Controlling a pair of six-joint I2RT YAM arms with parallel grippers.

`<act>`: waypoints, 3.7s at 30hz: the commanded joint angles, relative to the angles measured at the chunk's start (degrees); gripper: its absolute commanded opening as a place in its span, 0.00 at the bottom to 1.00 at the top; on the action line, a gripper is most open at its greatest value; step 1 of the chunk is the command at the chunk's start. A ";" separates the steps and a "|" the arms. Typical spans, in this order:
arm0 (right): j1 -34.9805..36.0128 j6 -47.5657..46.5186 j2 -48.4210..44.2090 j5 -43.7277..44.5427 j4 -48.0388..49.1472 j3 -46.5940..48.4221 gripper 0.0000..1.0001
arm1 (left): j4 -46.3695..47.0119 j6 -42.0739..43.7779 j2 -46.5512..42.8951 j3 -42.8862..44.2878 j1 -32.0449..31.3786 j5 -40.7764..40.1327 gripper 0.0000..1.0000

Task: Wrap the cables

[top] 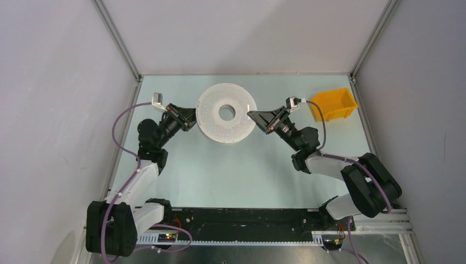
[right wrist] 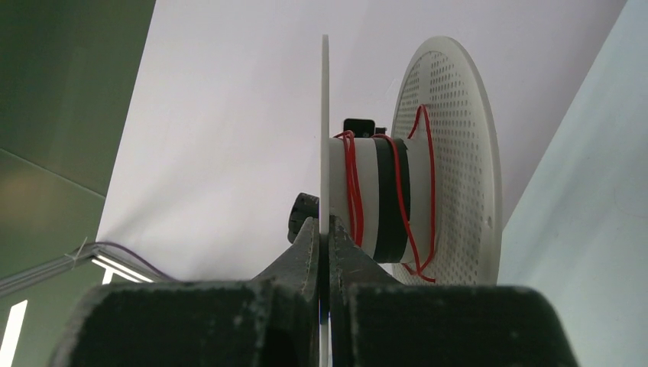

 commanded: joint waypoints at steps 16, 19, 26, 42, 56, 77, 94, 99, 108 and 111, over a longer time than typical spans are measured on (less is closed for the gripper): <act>-3.76 2.86 1.58 2.84 6.07 0.79 0.00 | 3.05 3.25 -0.60 -4.01 3.09 2.71 0.27; -4.40 3.10 1.67 2.65 6.21 0.48 0.00 | 3.05 3.60 -0.47 -4.42 3.41 2.78 0.27; -6.47 3.62 2.11 2.36 6.84 -1.03 0.00 | 3.05 4.01 -0.84 -5.48 4.76 4.09 0.28; -14.37 2.61 11.26 3.17 5.85 -3.95 0.00 | -19.66 28.34 -8.72 -1.70 5.17 7.51 0.96; -18.82 1.99 24.83 5.48 9.00 -1.78 0.00 | -41.78 46.60 -12.71 3.17 -0.14 -4.72 1.00; -22.41 -0.86 28.95 1.19 7.95 -3.45 0.40 | -42.23 46.75 -12.55 3.30 -0.09 -5.42 1.00; -26.50 -16.30 9.21 3.13 -19.98 -7.75 0.71 | -43.89 47.86 -13.22 4.11 -0.08 -6.45 1.00; -26.83 -26.79 -6.51 6.43 -36.72 -6.95 0.72 | -44.19 48.75 -14.30 4.25 -0.10 -6.55 1.00; -22.25 -58.45 -39.30 13.14 -71.41 -1.50 0.79 | -44.11 48.39 -18.30 7.52 -1.90 -6.08 1.00; -21.33 -62.04 -45.46 13.88 -82.08 1.11 0.95 | -43.59 48.55 -19.39 9.74 -3.68 -6.83 1.00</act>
